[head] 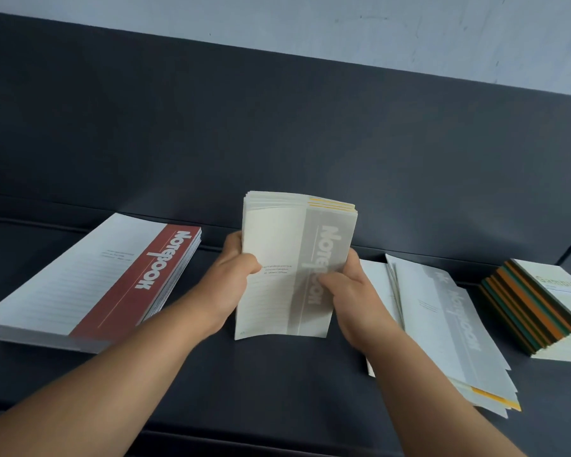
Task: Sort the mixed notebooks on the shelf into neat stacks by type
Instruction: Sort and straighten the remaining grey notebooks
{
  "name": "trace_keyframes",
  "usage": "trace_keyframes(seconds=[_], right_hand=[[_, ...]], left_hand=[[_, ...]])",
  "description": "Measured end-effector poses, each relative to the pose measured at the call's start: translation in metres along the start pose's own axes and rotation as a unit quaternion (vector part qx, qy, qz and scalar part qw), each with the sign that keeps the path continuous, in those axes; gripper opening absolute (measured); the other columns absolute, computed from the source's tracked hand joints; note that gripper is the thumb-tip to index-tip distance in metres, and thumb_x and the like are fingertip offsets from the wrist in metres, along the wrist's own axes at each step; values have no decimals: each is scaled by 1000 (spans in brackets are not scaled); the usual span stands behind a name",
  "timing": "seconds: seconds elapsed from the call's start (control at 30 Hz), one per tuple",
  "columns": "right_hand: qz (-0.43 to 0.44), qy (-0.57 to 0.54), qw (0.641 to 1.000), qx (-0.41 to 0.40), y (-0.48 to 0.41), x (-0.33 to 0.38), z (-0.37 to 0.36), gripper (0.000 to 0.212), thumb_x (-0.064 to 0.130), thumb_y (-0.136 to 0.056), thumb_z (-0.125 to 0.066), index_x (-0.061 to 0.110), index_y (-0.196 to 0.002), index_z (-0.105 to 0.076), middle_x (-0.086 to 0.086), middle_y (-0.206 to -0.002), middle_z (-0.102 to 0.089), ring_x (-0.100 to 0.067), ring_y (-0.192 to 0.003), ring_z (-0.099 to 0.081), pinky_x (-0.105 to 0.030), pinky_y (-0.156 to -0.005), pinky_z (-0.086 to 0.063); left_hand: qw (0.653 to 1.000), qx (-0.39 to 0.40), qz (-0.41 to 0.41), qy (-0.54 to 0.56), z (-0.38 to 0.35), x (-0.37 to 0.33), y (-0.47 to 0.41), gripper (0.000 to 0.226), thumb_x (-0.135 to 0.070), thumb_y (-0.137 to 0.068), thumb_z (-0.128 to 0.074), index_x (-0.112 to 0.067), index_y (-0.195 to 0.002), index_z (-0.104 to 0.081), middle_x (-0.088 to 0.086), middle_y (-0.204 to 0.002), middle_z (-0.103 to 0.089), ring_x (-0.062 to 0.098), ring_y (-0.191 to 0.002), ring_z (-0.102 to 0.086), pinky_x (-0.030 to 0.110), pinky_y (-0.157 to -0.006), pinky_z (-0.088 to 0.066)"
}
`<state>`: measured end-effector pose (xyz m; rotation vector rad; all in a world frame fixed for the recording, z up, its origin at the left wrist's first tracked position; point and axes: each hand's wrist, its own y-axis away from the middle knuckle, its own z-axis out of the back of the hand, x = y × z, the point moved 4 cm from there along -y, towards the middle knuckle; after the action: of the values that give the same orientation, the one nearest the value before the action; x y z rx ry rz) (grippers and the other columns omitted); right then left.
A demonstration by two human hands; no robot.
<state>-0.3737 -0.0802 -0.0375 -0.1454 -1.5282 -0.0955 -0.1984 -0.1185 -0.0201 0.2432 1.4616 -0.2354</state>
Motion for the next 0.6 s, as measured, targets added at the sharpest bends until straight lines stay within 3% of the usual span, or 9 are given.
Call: trace_keyframes(seconds=[0.13, 0.23, 0.3, 0.43, 0.53, 0.6], right_hand=[[8, 41, 999, 7, -2, -4, 3, 47, 5, -82, -48, 24, -125, -50, 2, -117, -68, -15, -110, -64, -34, -92, -53], [16, 61, 998, -15, -6, -4, 7, 40, 3, -87, -50, 22, -122, -55, 1, -115, -69, -20, -108, -65, -40, -93, -55], [11, 67, 997, -36, -10, -4, 11, 33, 1, -92, -51, 22, -117, -57, 4, -111, -71, -18, -105, -67, -38, -90, -55], [-18, 20, 998, -56, -19, -3, 10, 25, 5, -95, -58, 20, -115, -57, 5, -104, -74, -13, -95, -71, -30, -78, -57], [-39, 31, 996, -80, -29, -11, 5, 24, 9, -94, -61, 17, -116, -61, 5, -103, -75, -14, -92, -73, -33, -77, -59], [-62, 59, 991, -104, -35, -23, 1, 24, 14, -93, -63, 17, -116, -62, 5, -104, -74, -15, -92, -72, -36, -79, -60]], left_hand=[[998, 29, -9, -49, 5, -2, -1, 48, -29, -75, -45, -29, -123, -40, -17, -114, -56, -5, -105, -49, 18, -77, -38], [994, 37, -31, -102, 9, -2, -4, 35, -20, -96, -47, -35, -127, -36, -27, -116, -50, -12, -107, -47, 18, -86, -40], [990, 23, -44, -132, 13, -3, -6, 30, -20, -98, -46, -36, -123, -41, -28, -115, -53, -10, -106, -50, 20, -87, -43], [989, -16, -32, -142, 19, -10, -16, 22, -24, -97, -49, -26, -119, -52, -17, -111, -63, 0, -99, -59, 19, -75, -46], [989, -48, -9, -137, 20, -5, -26, 27, -27, -95, -52, -18, -120, -57, -7, -109, -67, 10, -98, -64, 29, -77, -53], [985, -71, 10, -154, 20, 5, -31, 25, -30, -95, -52, -18, -116, -58, -5, -106, -67, 12, -93, -64, 27, -71, -52]])
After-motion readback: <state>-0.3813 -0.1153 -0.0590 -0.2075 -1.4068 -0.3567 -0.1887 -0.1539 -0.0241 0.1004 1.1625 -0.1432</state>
